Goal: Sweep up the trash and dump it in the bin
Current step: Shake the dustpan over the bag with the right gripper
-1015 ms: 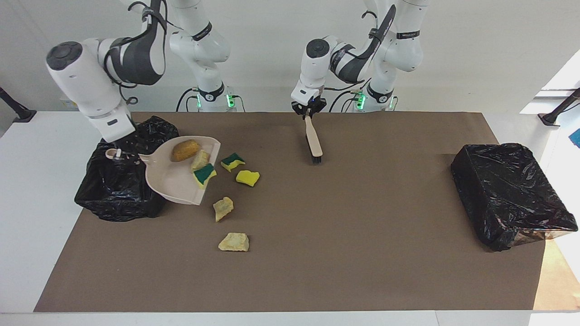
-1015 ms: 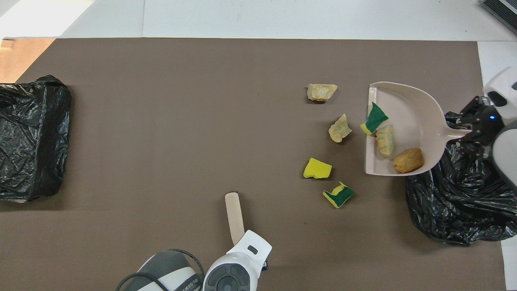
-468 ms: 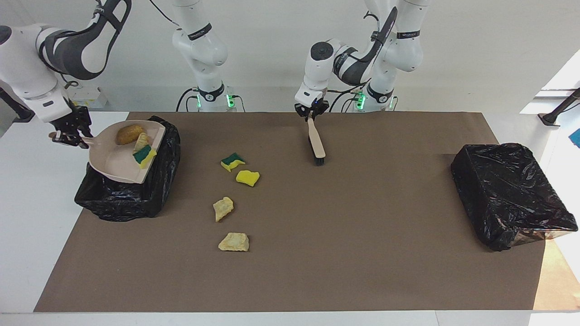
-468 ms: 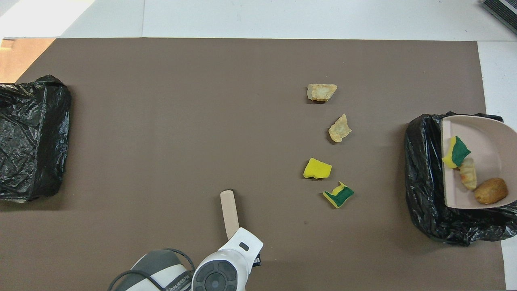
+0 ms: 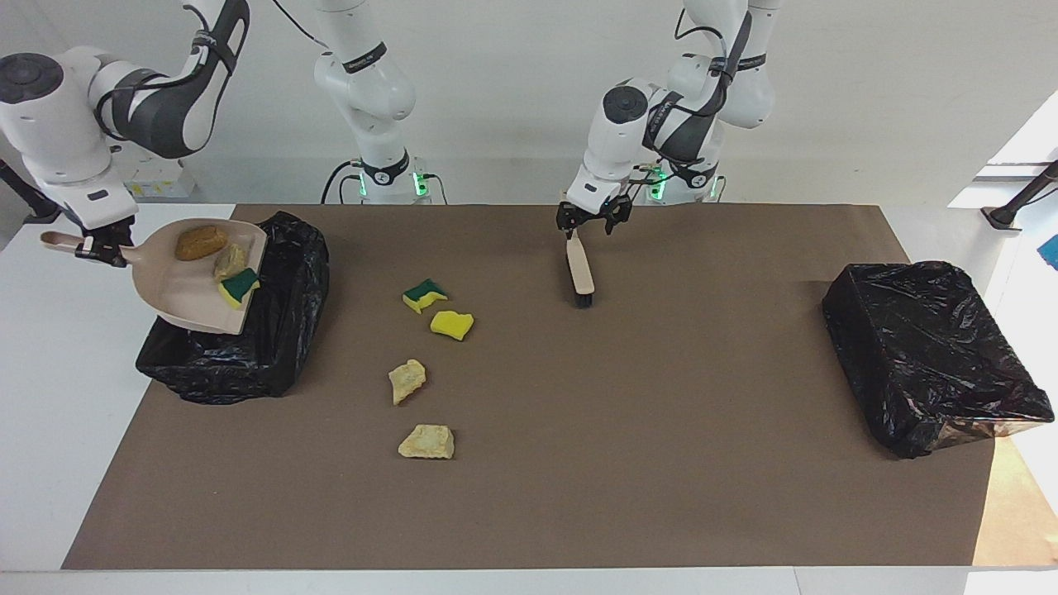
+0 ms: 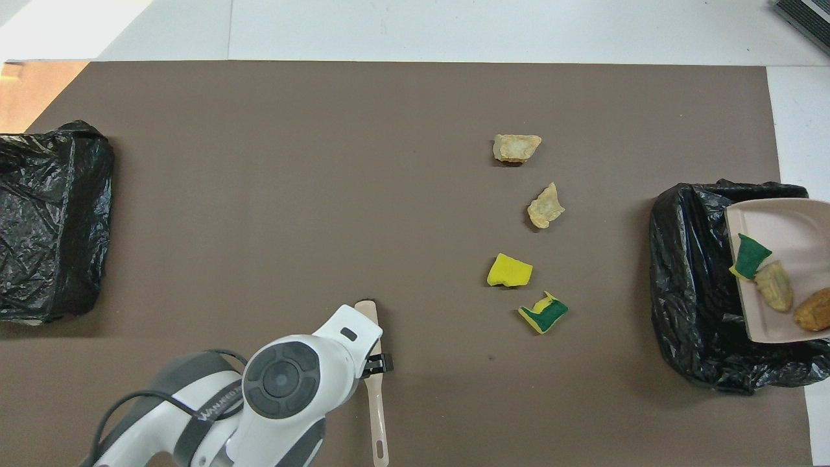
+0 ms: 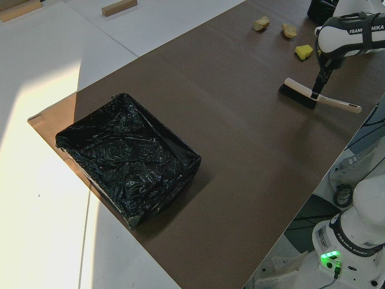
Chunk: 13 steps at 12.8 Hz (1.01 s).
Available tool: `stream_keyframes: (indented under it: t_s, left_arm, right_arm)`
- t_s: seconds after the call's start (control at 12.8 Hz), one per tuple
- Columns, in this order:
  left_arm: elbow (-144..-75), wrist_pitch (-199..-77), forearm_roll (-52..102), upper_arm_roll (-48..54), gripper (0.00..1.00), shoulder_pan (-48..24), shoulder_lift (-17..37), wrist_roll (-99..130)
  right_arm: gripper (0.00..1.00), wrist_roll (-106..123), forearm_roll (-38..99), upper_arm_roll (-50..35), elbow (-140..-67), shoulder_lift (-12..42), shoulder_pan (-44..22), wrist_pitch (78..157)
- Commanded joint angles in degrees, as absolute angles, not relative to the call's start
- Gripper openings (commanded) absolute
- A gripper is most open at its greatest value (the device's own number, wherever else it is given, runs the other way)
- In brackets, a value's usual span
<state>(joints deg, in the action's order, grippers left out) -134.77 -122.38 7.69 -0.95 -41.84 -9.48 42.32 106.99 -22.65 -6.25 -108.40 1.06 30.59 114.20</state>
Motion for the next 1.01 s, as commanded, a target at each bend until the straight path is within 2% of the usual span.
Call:
stream_keyframes:
  t_s: [0.0,0.16,0.39,0.62,0.94]
  left_arm:
    - [-125.01,-116.02,5.54,-0.53,1.0,-35.27,-4.59,35.18]
    - [-119.56,-115.75,1.17,-0.53,1.0,-30.7,-0.81,32.89]
    - [-113.75,-114.26,0.09,-0.79,1.0,-24.55,2.63,25.17]
    - [-110.67,-110.67,0.18,-0.97,1.0,-16.99,1.94,13.84]
    - [-105.65,-103.99,0.62,-1.05,1.0,-8.81,0.8,0.1]
  right_arm:
    - [0.0,99.0,-29.68,-6.5,-114.68,-3.5,28.76,116.01]
    - [0.0,90.92,-35.13,-6.68,-118.55,-5.97,27.43,116.02]
    - [0.0,83.43,-41.47,-6.59,-120.23,-7.2,23.21,115.32]
    - [0.0,77.1,-46.3,-6.59,-122.6,-9.4,20.4,112.6]
    - [0.0,76.81,-49.83,-6.5,-121.91,-9.67,20.04,111.71]
